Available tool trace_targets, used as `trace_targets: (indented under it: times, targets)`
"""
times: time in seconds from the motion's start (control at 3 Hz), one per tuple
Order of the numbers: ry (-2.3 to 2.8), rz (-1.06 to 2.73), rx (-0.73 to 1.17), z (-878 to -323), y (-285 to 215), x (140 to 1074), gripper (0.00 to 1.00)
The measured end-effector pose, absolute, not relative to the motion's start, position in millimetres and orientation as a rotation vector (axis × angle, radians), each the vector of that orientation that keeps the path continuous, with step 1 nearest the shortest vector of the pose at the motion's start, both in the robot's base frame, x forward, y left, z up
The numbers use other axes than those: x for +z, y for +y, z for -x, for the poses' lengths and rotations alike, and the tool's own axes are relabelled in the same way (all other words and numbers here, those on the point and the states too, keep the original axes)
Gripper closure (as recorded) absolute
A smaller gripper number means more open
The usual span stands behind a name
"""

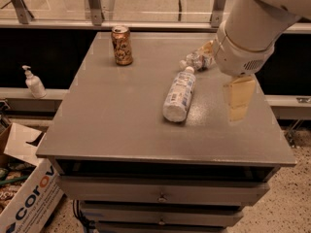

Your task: Place blue plastic bottle upright

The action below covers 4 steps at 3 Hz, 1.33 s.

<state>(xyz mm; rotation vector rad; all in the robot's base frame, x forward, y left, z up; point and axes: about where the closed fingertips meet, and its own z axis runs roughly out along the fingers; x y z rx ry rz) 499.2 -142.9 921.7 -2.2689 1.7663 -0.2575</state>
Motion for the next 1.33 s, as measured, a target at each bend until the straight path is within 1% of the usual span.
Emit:
trace_targets:
  times: [0.67,1.33]
  targets:
    - [1.712,2.280,-0.263,-502.0,-140.7,919.4,0.00]
    - [1.519,2.367,-0.322,-542.4,-134.2,915.0,0.00]
